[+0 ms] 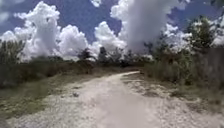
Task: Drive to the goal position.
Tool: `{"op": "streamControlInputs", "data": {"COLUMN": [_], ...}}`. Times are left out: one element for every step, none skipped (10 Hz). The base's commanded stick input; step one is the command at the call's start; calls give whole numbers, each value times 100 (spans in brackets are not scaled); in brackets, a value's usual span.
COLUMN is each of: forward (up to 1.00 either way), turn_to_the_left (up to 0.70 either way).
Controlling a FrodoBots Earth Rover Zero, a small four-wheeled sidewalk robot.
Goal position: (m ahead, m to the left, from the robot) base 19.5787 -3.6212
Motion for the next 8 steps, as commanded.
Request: {"op": "streamControlInputs", "data": {"forward": [50, 50, 50, 50, 50, 50, 50, 50], "turn_to_the_left": [0, 0, 0, 0, 0, 0, 0, 0]}}
